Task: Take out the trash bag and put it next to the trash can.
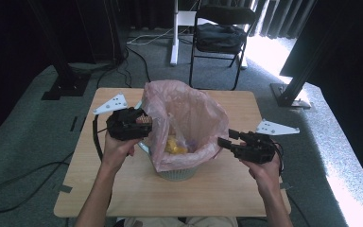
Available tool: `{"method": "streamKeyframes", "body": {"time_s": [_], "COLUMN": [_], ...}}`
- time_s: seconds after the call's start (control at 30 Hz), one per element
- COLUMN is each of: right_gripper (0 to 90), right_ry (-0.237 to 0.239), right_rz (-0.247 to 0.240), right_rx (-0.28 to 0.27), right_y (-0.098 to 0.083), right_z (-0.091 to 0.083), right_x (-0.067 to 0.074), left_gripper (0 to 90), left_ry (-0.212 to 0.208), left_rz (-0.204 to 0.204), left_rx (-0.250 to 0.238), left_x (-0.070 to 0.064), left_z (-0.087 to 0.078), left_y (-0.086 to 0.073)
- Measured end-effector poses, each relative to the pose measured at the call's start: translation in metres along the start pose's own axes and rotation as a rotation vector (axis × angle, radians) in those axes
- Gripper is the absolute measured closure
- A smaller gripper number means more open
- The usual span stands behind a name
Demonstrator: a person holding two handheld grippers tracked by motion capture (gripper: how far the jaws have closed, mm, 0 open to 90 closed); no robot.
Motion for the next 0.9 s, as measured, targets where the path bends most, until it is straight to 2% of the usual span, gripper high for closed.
{"method": "streamKeyframes", "body": {"time_s": [0.1, 0.23, 0.3, 0.33, 0.37, 0.43, 0.5, 0.53, 0.6, 0.63, 0.7, 0.77, 0.8, 0.83, 0.87, 0.9], "right_gripper": [80.7, 85.6, 86.1, 86.1, 86.3, 86.2, 86.1, 86.1, 86.1, 86.2, 86.2, 86.2, 86.1, 86.1, 86.0, 86.0], "right_ry": [0.002, -0.003, 0.014, 0.014, 0.037, 0.058, 0.087, 0.116, 0.227, 0.249, 0.264, 0.298, 0.246, 0.246, 0.225, 0.225], "right_rz": [0.011, -0.050, -0.086, -0.086, -0.096, -0.070, -0.069, -0.063, 0.013, 0.034, 0.040, 0.074, 0.034, 0.034, -0.013, -0.013], "right_rx": [-0.022, -0.011, -0.011, -0.011, -0.011, -0.009, -0.018, -0.037, -0.081, -0.085, -0.089, -0.119, -0.099, -0.099, -0.053, -0.053], "right_y": [0.007, 0.018, 0.024, 0.024, 0.028, 0.032, 0.036, 0.039, 0.044, 0.045, 0.046, 0.049, 0.048, 0.048, 0.045, 0.045], "right_z": [-0.004, -0.007, -0.006, -0.006, -0.003, 0.001, 0.002, 0.001, 0.000, 0.001, 0.001, 0.000, 0.001, 0.001, 0.006, 0.006], "right_x": [0.000, 0.010, 0.015, 0.015, 0.016, 0.016, 0.019, 0.021, 0.025, 0.024, 0.024, 0.023, 0.024, 0.024, 0.028, 0.028], "left_gripper": [39.3, 39.4, 39.4, 39.4, 39.4, 39.4, 39.4, 39.4, 39.4, 39.4, 39.4, 39.4, 39.4, 39.4, 39.4, 39.4], "left_ry": [-0.001, -0.003, -0.004, -0.005, -0.006, -0.009, -0.011, -0.014, -0.017, -0.020, -0.020, -0.024, -0.026, -0.026, -0.025, -0.026], "left_rz": [0.001, 0.004, 0.003, 0.004, 0.004, 0.012, 0.016, 0.017, 0.020, 0.020, 0.022, 0.027, 0.028, 0.028, 0.035, 0.039], "left_rx": [-0.001, 0.001, 0.000, 0.000, -0.001, 0.007, 0.011, 0.012, 0.011, 0.011, 0.014, 0.014, 0.018, 0.018, 0.023, 0.024], "left_x": [-0.001, -0.001, -0.001, -0.001, -0.002, -0.004, -0.005, -0.005, -0.006, -0.007, -0.008, -0.010, -0.011, -0.011, -0.012, -0.013], "left_z": [0.000, 0.000, 0.000, 0.001, 0.001, 0.003, 0.004, 0.004, 0.005, 0.006, 0.006, 0.007, 0.007, 0.007, 0.008, 0.009], "left_y": [0.000, 0.001, 0.001, 0.001, 0.001, 0.002, 0.002, 0.002, 0.002, 0.002, 0.002, 0.003, 0.004, 0.004, 0.005, 0.006]}}
Point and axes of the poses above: each handheld gripper's, and its own axes: z roughly forward along the jaws, y roughly out of its top, x roughly to its left, the point moved 6 cm from there along z, roughly forward along the jaws, and after that the axes turned 5 degrees about -y, right-handed, at the moved point
